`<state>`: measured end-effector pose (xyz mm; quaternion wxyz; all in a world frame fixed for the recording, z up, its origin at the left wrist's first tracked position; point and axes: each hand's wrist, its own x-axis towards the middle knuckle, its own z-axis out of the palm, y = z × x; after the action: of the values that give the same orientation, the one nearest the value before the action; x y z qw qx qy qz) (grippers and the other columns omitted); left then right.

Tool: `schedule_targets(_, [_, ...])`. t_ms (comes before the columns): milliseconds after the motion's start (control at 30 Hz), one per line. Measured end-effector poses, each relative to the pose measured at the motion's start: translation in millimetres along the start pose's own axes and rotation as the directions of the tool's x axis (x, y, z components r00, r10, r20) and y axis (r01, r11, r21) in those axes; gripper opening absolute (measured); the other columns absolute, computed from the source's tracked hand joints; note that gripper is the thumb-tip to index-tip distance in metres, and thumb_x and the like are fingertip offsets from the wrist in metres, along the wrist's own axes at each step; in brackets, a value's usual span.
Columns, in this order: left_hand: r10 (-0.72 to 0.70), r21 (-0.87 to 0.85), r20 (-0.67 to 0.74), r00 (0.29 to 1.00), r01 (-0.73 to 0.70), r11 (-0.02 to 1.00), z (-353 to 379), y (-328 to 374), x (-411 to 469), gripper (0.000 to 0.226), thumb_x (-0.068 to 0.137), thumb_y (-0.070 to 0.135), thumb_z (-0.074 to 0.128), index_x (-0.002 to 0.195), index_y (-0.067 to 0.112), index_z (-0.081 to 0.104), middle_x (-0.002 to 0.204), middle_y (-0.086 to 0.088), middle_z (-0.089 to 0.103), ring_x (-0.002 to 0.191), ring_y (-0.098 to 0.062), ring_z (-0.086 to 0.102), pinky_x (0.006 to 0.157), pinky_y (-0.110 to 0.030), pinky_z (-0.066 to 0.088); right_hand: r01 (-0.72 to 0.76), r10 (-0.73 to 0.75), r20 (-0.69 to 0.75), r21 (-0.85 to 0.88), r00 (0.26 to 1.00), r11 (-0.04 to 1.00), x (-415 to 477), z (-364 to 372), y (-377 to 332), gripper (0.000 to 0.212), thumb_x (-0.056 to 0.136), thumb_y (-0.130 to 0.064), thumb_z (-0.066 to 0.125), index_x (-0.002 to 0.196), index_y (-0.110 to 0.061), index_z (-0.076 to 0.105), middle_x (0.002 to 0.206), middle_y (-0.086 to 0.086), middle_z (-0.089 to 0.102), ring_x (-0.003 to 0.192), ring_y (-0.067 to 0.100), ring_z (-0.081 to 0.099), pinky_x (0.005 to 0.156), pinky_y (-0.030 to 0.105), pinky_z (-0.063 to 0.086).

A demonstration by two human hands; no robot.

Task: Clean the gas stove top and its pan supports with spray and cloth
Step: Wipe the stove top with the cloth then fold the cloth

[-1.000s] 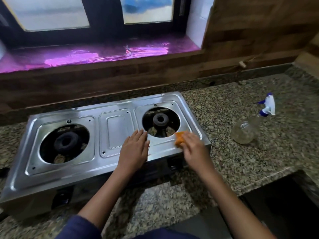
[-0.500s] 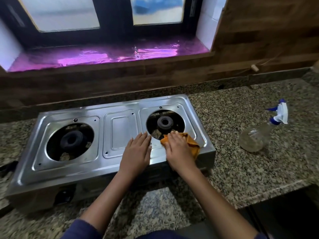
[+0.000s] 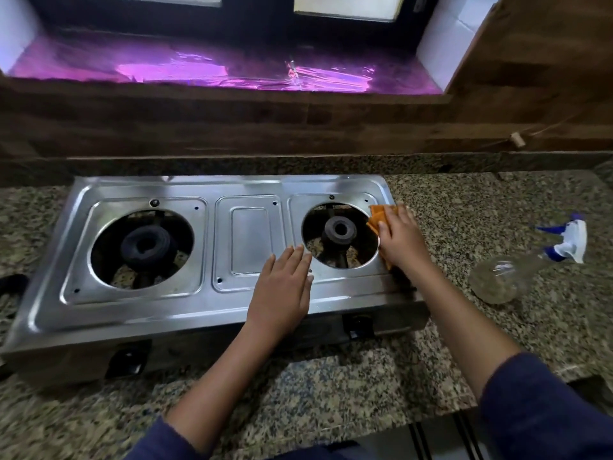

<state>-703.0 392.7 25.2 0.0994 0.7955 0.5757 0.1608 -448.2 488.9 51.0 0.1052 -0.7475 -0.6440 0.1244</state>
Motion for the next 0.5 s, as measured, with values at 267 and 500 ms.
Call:
schedule_targets(267, [0.001,0.014,-0.016,1.000,-0.001,1.000,-0.5,0.9,-0.9,0.053,0.097,0.036,0.030,0.138,0.011,0.053,0.144,-0.008,0.052,0.135,-0.027,0.046,0.111,-0.046,0.033,0.036,-0.037,0.016,0.018,0.999,0.999,53.0,0.1,-11.0,0.051,0.102,-0.033,0.041,0.149,-0.015,0.035,0.160,0.017,0.020,0.147,0.034,0.017,0.119,0.040,0.016])
schedule_targets(500, [-0.073,0.036,0.004,0.997,0.073,0.997,-3.8,14.4,7.5,0.055,0.096,0.042,0.028,0.134,0.011,0.053,0.143,-0.010,0.052,0.134,-0.029,0.045,0.110,-0.047,0.035,0.124,-0.123,-0.020,0.088,0.992,0.988,-59.4,-2.3,26.4,0.053,0.101,-0.034,0.040,0.151,-0.017,0.034,0.161,0.012,0.021,0.147,0.033,0.019,0.118,0.043,0.017])
